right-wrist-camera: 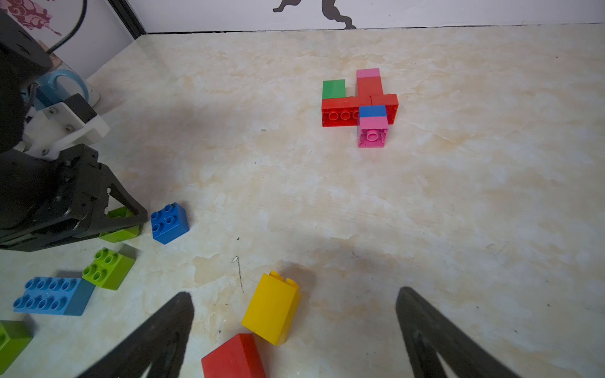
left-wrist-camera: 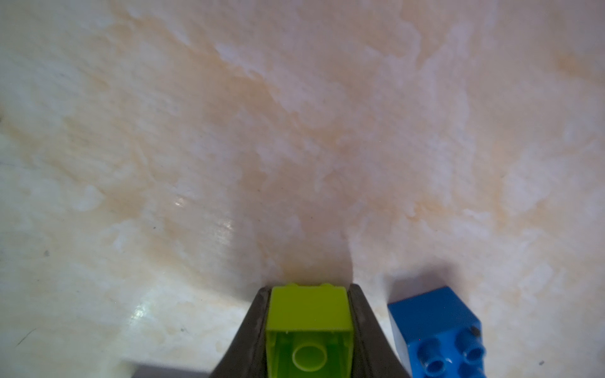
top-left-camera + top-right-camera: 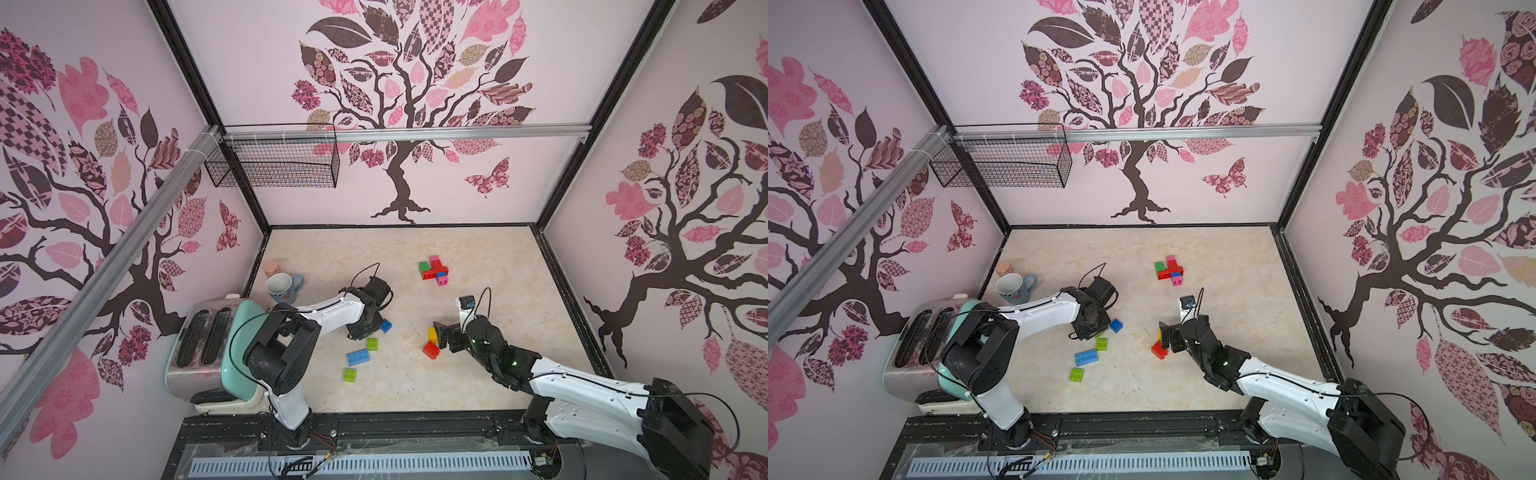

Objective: Assemble the number 4 with lego
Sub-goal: Pick up the lego brick from the center of the board, then place the lego brick at the center of the board.

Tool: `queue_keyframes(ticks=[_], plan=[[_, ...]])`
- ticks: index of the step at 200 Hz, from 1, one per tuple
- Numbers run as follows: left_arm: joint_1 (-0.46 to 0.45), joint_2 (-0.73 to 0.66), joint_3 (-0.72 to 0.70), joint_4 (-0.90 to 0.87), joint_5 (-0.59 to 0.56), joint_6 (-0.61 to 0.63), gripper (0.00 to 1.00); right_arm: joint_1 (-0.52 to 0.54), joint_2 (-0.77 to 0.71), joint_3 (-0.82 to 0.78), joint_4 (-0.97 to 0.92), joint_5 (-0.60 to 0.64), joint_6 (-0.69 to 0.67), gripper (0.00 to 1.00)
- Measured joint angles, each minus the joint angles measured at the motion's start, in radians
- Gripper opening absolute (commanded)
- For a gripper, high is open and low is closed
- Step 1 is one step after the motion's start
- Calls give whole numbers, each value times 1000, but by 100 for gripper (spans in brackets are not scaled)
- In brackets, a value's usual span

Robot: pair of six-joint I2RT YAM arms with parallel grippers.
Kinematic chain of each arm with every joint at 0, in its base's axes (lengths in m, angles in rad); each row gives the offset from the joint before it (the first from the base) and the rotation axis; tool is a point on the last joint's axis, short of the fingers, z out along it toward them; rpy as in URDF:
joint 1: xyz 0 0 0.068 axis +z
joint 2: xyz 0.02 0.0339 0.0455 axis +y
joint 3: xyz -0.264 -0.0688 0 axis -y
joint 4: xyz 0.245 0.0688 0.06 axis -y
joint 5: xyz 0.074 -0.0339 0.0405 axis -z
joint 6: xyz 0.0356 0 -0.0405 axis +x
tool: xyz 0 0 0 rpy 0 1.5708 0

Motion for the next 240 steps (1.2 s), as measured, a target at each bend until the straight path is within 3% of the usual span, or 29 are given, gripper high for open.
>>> queue_keyframes(ticks=[51, 99, 128, 164, 205, 240], plan=[[0, -49, -13, 3, -18, 115, 0, -2, -12, 0, -2, 8, 31, 100], [-5, -236, -55, 55, -16, 342, 0, -71, -9, 73, -92, -107, 48, 99], [-31, -312, -55, 85, -19, 475, 0, -202, 27, 189, -177, -299, 60, 99], [-142, -369, -65, 173, -41, 663, 0, -468, 119, 320, -291, -645, 85, 100], [-183, -422, -151, 403, 35, 884, 0, -474, 191, 423, -385, -906, 79, 97], [-294, -439, -269, 570, 96, 1204, 0, -458, 191, 423, -408, -1016, 88, 96]])
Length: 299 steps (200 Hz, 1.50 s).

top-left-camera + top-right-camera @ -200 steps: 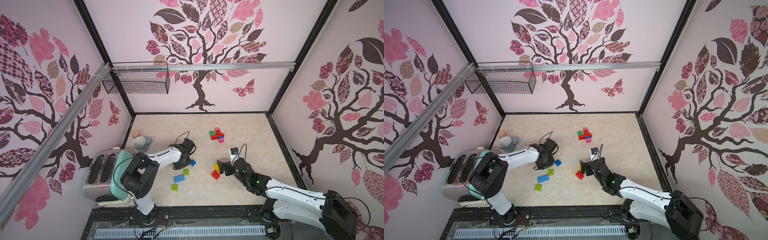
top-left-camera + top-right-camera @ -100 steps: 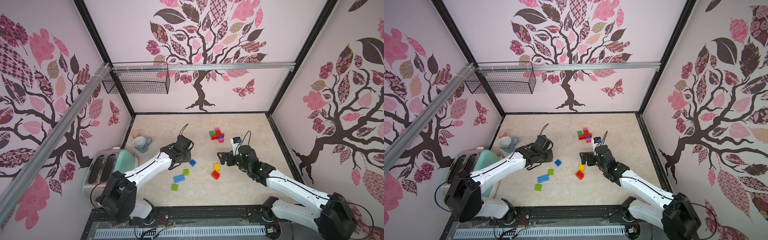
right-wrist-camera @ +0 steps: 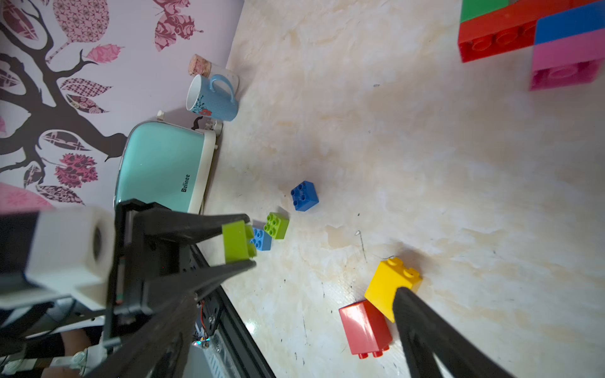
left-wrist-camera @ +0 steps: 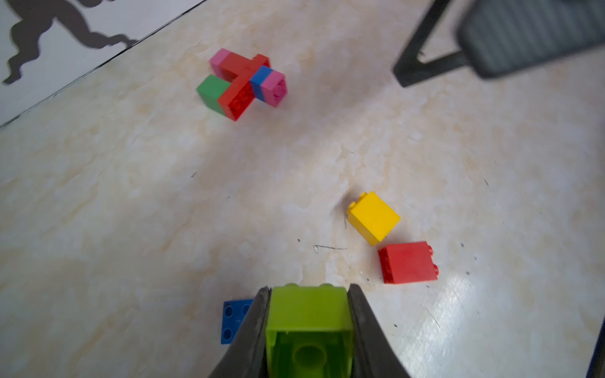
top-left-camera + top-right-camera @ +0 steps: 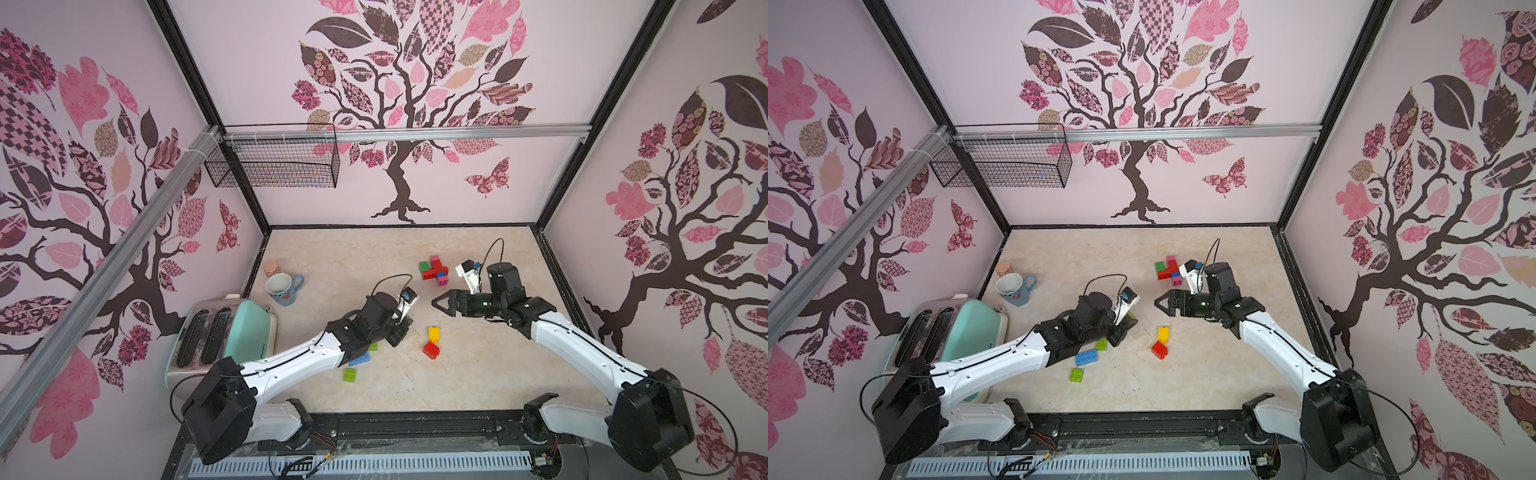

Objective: Assemble the number 4 with lego
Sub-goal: Place the lego brick at the center of the board.

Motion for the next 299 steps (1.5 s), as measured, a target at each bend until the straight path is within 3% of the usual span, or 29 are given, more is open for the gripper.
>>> queue_keyframes(ticks=[49, 75, 113, 234, 276, 299], plan=[[-13, 31, -2, 66, 21, 240, 0, 73, 0, -7, -8, -57, -14, 90], [-13, 39, -8, 109, 51, 299, 0, 107, 0, -25, 5, -70, -14, 79], [-13, 39, -40, 167, 95, 322, 0, 119, 0, -49, 64, -127, 18, 61], [-14, 24, -84, 314, 145, 321, 0, 140, 72, -53, 127, -129, 68, 51], [-14, 24, -87, 314, 158, 320, 0, 166, 106, -53, 156, -110, 81, 41], [-14, 24, -92, 302, 163, 317, 0, 178, 125, -53, 162, -84, 77, 26]])
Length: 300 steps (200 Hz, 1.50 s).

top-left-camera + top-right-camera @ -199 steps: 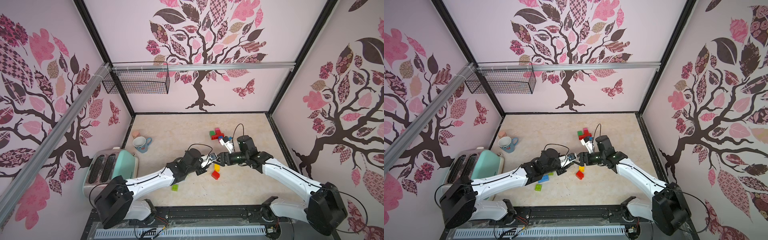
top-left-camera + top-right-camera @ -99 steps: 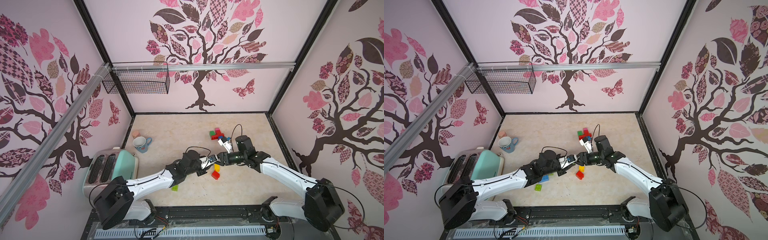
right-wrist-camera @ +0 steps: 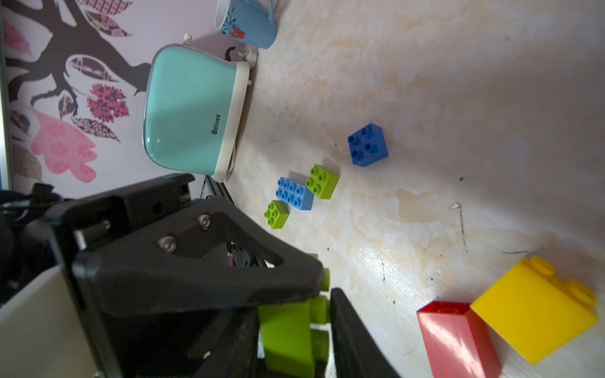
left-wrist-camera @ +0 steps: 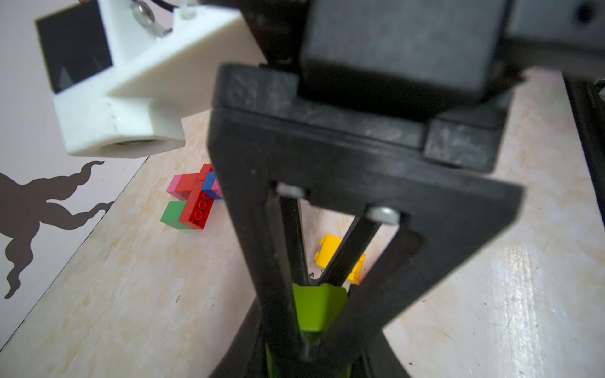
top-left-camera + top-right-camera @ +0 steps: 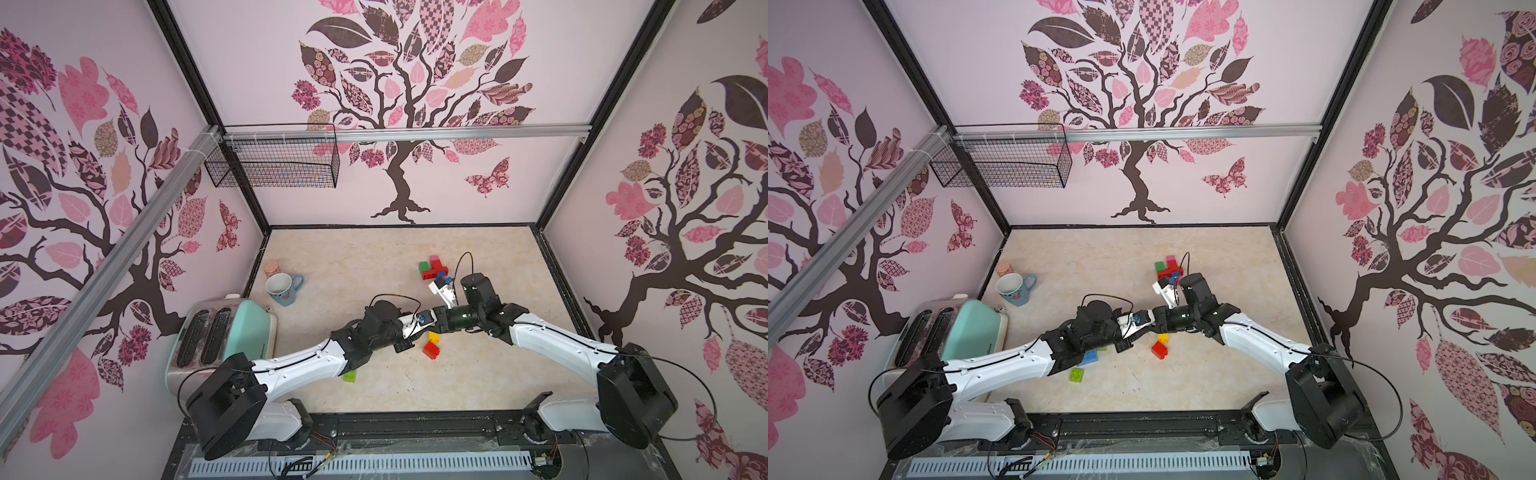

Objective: Assemble the number 4 with lego
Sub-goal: Place the lego brick at the center of the board.

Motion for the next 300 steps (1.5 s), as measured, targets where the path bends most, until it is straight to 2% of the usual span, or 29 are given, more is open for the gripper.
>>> queue_keyframes(ticks=[39, 46, 50, 58, 69, 83, 90, 94, 97, 120, 140, 159, 175, 202, 257, 300], plan=[[0, 0, -4, -14, 3, -15, 1, 12, 0, 0, -3, 39, -26, 5], [0, 0, -4, -13, 2, -16, 14, 12, -2, 0, -3, 47, -27, 2], [0, -1, -4, -13, 0, -19, 26, 13, -4, 0, -3, 51, -28, 0], [0, -3, -4, -11, -5, -23, 42, 13, -7, 0, -2, 59, -29, 0], [0, -11, -8, -2, -13, -46, 54, 19, -17, 0, 2, 84, -37, 0], [3, -49, -20, 8, -8, -89, 63, 21, -29, 0, 1, 143, -54, 0], [8, -80, -25, 9, 4, -115, 79, 19, -30, 0, 2, 177, -63, 0], [12, -97, -26, 9, 10, -140, 94, 19, -31, 0, 3, 196, -69, 0], [16, -116, -28, 12, 18, -143, 97, 19, -31, 0, 3, 210, -73, 0], [56, -259, -54, 68, 48, -253, 98, 18, -27, 0, 16, 285, -106, 0], [104, -370, -86, 107, 10, -332, 98, 18, -10, 2, 44, 315, -134, 0], [125, -426, -92, 98, -118, -402, 98, 19, 23, 8, 68, 344, -164, 0], [127, -454, -92, 66, -277, -477, 98, 28, 43, 16, 75, 385, -202, 0], [142, -502, -92, -25, -488, -573, 98, 74, 76, 21, 78, 503, -305, 0], [143, -642, -104, -87, -680, -635, 98, 202, 155, 40, 80, 763, -562, 0], [145, -690, -148, -104, -836, -652, 98, 283, 194, 40, 130, 861, -764, 0]])
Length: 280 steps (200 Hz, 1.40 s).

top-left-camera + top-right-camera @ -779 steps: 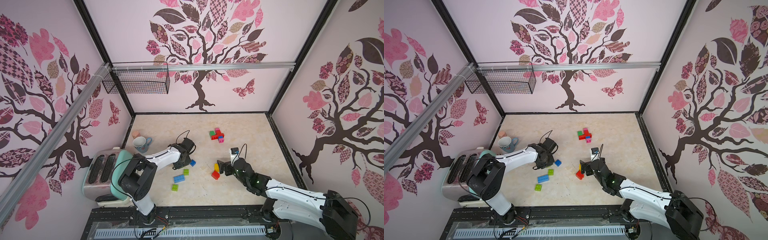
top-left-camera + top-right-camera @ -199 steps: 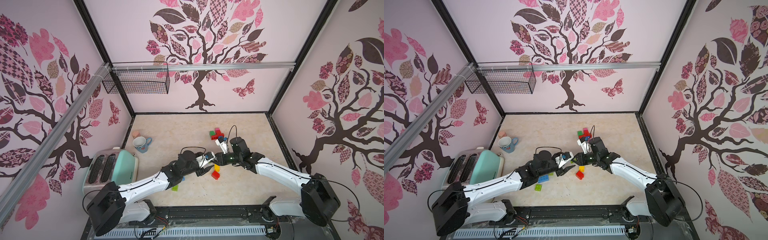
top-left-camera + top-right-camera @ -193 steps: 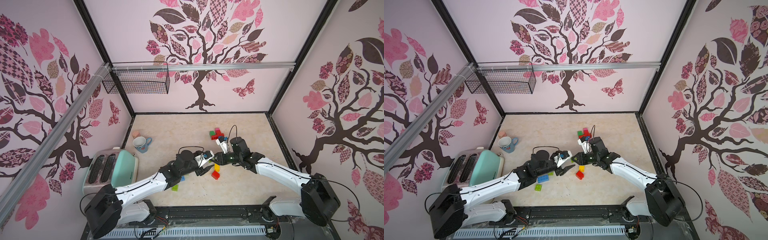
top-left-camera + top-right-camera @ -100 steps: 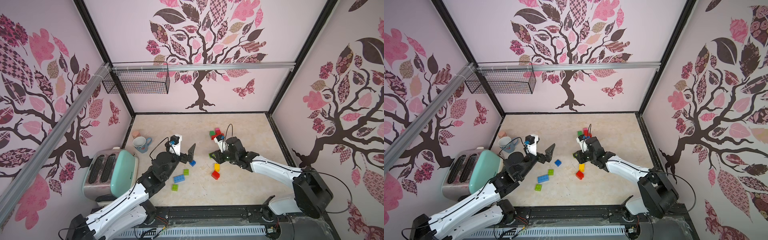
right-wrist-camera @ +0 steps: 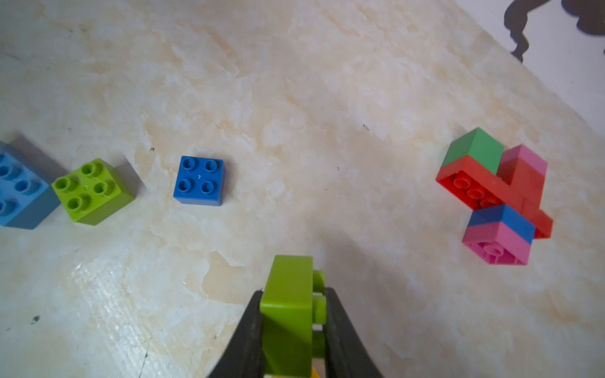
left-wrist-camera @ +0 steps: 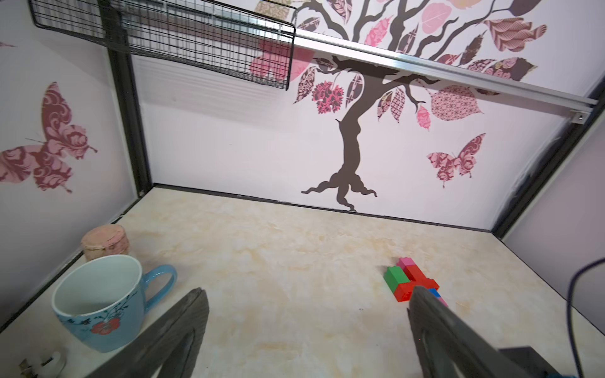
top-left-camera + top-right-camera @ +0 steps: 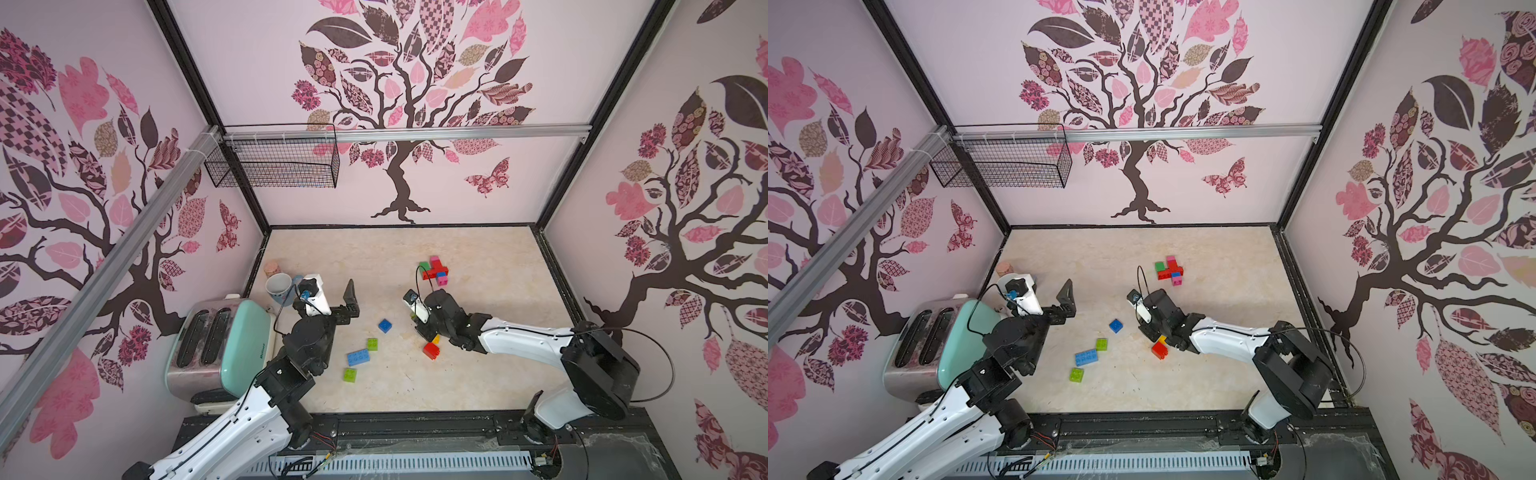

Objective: Assemble the number 4 with lego
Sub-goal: Place the lego brick at the center of the board.

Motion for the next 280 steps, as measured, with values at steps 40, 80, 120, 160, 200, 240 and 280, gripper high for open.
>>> queue_keyframes(ticks=[40, 80, 120, 160, 200, 240, 280], plan=[[0, -15, -5, -27, 3, -2, 98, 122, 89, -20, 107, 179, -203, 0], [0, -12, -5, -44, 17, 2, 98, 167, 153, -47, 235, 336, -356, 0], [0, -11, -5, -48, 7, 2, 98, 179, 212, -56, 301, 403, -436, 0], [0, 14, -6, -55, -79, -24, 98, 203, 258, -61, 307, 424, -448, 6], [5, 109, 4, -138, -142, -74, 98, 220, 268, -61, 303, 441, -448, 21], [5, 177, 64, -229, -129, -83, 98, 219, 268, -29, 241, 414, -411, 33], [5, 189, 115, -277, -109, -89, 98, 220, 266, 9, 150, 337, -356, 43]])
